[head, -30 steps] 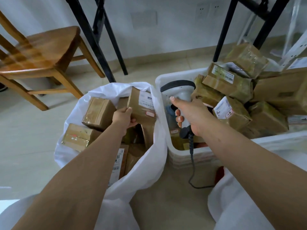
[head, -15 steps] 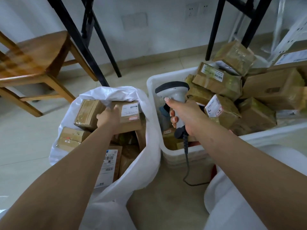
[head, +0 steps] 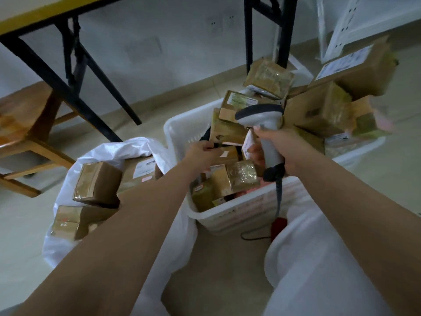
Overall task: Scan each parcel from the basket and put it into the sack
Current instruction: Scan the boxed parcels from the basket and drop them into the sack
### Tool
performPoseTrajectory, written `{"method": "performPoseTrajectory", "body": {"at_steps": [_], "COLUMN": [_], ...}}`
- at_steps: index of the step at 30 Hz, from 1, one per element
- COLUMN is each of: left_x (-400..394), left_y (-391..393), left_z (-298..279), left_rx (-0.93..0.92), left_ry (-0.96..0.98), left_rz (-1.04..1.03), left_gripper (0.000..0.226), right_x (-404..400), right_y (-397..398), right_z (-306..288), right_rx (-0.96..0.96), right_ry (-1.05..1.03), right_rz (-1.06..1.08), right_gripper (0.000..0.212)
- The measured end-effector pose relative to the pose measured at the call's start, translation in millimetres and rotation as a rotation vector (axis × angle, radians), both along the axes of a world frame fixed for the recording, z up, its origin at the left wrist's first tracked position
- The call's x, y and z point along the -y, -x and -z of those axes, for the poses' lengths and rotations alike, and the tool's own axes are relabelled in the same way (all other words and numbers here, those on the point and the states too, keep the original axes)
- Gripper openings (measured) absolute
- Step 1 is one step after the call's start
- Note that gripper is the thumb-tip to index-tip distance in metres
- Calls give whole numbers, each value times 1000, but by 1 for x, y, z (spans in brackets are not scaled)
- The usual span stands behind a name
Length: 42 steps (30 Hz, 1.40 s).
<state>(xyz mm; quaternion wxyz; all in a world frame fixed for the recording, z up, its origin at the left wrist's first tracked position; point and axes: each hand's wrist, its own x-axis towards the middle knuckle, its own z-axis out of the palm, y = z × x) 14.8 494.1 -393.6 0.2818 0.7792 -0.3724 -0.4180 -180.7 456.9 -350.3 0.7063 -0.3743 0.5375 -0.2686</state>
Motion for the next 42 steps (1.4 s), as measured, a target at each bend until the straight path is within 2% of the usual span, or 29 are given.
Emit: {"method": "performPoseTrajectory", "body": {"at_steps": [2,4,6,9,11,13,16,18,21,25,28,30,32,34,35,39,42], "left_x": [7,14,19,14,7,5,8,7,-6,-22,-29,-28,-24,-21,-21,-26,-29], "left_y": [18,32,42,55,61,58,34,15,-2,-2,14,28,37,39,39,42,35], "left_z": [8,15,26,42,46,43,25,2,-31,-53,-53,-53,-51,-46,-44,-53,-55], "left_rx": [19,60,234,601,763,775,462,237,-1,-119,-263,-430,-576,-551,-564,-846,-846], "left_ry": [-29,-72,-140,-286,-304,-263,-159,-145,-152,134,277,326,315,293,272,93,-23], "left_rz": [78,157,323,644,720,645,405,256,189,162,66,-133,-392,-495,-498,-358,-177], "left_gripper": [61,79,101,122,117,108,103,90,77,83,63,46,42,40,43,42,52], "right_x": [6,11,14,21,25,30,37,39,36,27,19,14,10,8,8,5,8], "right_y": [15,21,23,25,24,21,16,14,12,9,1,-3,-5,-6,-6,-5,-5], "right_z": [7,11,12,16,23,29,41,48,48,45,42,42,40,38,35,28,30], "right_rx": [-50,-79,-78,-82,-71,-65,-89,-85,-81,-28,12,37,52,53,70,148,109], "right_ry": [10,50,66,50,22,-5,-28,-39,-9,12,6,39,79,99,102,100,136], "right_rz": [-38,-33,-37,-32,-15,-10,9,45,106,144,142,174,236,269,273,301,294], "right_gripper": [45,44,39,36,36,36,35,33,32,41,42,38,32,32,32,31,22]}}
